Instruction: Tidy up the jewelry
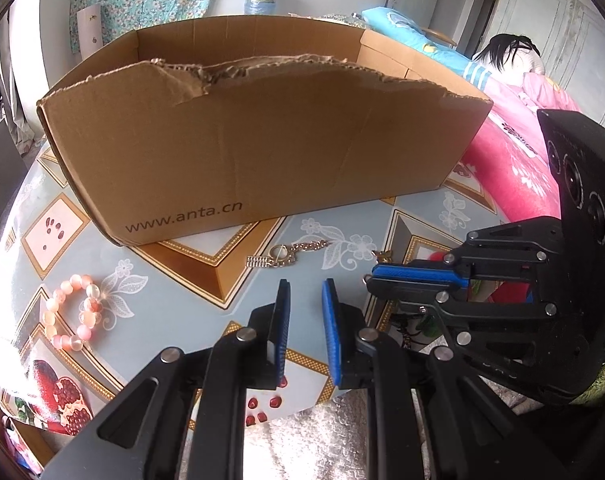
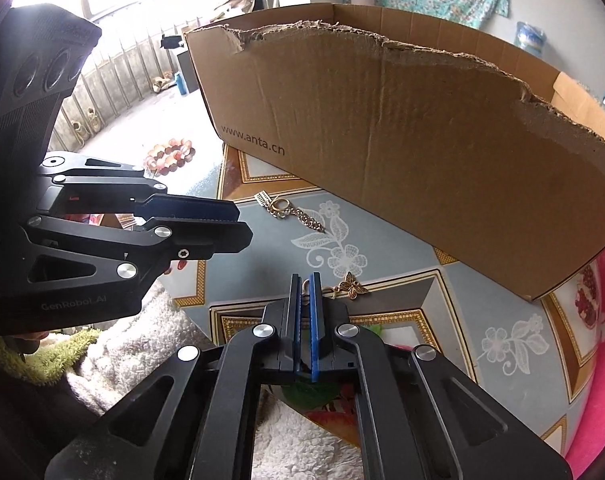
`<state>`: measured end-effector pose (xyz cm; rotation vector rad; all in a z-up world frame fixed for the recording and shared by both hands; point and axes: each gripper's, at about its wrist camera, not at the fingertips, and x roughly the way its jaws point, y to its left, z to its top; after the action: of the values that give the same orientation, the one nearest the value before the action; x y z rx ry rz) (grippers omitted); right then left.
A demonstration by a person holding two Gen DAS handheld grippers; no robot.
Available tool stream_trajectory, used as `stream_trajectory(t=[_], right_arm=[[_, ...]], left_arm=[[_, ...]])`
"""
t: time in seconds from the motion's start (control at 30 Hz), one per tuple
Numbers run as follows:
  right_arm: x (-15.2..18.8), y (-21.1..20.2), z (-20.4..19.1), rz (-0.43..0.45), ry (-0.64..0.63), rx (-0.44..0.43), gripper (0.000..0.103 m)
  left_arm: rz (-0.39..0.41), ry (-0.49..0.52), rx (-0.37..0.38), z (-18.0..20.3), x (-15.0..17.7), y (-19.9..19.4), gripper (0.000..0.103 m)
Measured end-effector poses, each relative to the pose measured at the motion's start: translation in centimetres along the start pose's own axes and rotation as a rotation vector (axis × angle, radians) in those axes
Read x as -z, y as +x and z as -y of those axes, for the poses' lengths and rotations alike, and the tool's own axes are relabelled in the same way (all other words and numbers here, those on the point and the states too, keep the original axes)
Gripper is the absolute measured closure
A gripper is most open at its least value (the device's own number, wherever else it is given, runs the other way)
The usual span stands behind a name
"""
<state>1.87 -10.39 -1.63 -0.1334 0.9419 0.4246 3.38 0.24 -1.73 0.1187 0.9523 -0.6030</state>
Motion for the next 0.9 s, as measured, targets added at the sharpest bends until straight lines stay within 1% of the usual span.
stream_trajectory(t=[0.1,0.17,0.23,0.27,0.3,0.53,0.67,0.8,0.9], right_arm=[[0.0,-0.2,0.2,-0.004,0.009,-0.01,0.101],[0.0,-0.4,0.2,-0.004,0.016,-0.019,0.099],[0.0,-0.7,0.3,-0.004,0.009,-0.018,0.087],[-0.1,-0.8,0.3,-0.003,0.001,-0.015,0.077],[-0.1,-0.9,0.4,-0.002,-0.01,-0.012,0.074],[-1.0,-0.1,0.3,-0.046,-0.11,-0.048,0.073],[-1.5,-0.3,0.0,-0.064,-0.14,-0.105,0.073],[-1.5,0.7,0.0,-0.101,-0.146,-0.093,0.073],[-1.7,1.0,0.2,-0.101,-0.15,-0.09,0.074]], left_arm=[[-0.001,0.002,-0.006,0.1,0.0,0.0,0.088],[0.0,0.002,-0.009,0.2,0.0,-0.1,0.088],[0.0,0.002,-0.01,0.3,0.0,-0.1,0.088],[-0.002,0.003,-0.011,0.3,0.0,-0.1,0.088],[-0.004,0.004,-0.011,0.4,0.0,0.0,0.088],[-0.007,0.012,0.002,0.7,-0.1,0.4,0.087],[-0.001,0.009,0.002,0.5,0.0,0.3,0.088],[0.002,-0.005,0.005,0.1,0.1,0.2,0.088],[0.001,-0.01,0.005,-0.2,0.2,0.1,0.088]])
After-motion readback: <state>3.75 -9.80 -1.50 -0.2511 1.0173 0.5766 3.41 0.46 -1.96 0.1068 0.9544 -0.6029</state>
